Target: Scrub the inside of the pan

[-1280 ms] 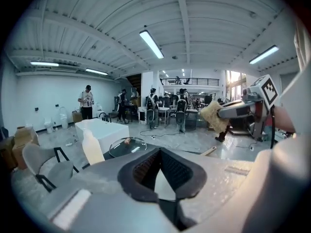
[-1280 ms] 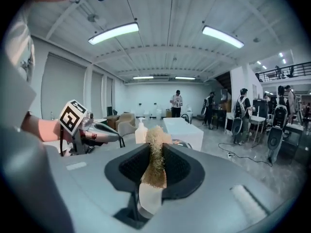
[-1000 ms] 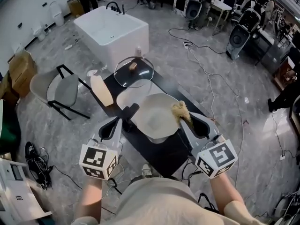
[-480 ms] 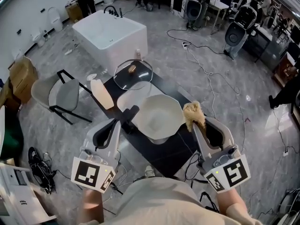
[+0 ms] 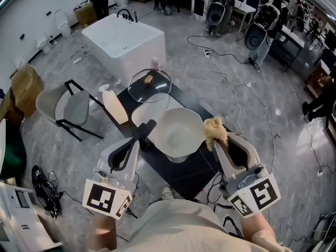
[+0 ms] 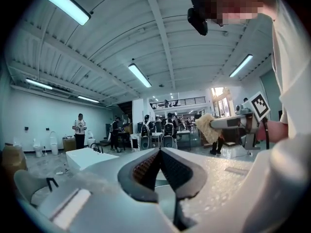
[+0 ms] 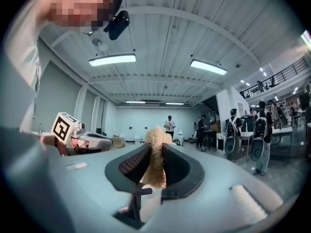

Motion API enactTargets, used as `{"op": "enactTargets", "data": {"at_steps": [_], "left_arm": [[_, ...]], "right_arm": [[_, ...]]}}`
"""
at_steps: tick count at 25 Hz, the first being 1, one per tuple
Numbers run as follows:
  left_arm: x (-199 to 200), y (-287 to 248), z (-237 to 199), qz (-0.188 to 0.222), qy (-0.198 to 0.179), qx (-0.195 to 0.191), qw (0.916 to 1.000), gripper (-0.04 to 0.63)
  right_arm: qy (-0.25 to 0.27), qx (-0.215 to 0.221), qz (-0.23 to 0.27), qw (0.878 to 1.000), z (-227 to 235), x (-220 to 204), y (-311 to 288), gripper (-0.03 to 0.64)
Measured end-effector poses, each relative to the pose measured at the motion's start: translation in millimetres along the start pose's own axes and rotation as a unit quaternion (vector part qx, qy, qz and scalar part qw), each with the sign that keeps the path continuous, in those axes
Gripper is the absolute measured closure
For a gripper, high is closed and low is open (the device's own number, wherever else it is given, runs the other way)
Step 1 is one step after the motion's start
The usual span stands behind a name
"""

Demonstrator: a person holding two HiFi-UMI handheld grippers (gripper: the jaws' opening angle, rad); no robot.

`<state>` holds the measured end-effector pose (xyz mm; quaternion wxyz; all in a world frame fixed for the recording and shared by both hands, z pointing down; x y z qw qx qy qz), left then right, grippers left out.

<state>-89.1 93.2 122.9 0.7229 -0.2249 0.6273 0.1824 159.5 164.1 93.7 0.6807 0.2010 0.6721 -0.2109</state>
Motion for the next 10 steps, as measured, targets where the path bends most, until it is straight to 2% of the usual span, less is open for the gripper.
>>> {"op": "enactTargets", "data": {"at_steps": [10], "left_arm": [[-2.6,2.3,1.8,-0.004,0.004,0.004,1.0000,0.594]], "right_arm": [[0.000,0.010,0.008,1.000,-4.9,9.8,-2.7,0.540]]}}
Point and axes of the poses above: the fingertips, and each gripper's own axes: y backward along the fingers, z to its right, x out of its top, the point moved 6 cm from there along y, backward along the fingers, and after that the axes turned 13 degrees about x, right-handed, at the moved point
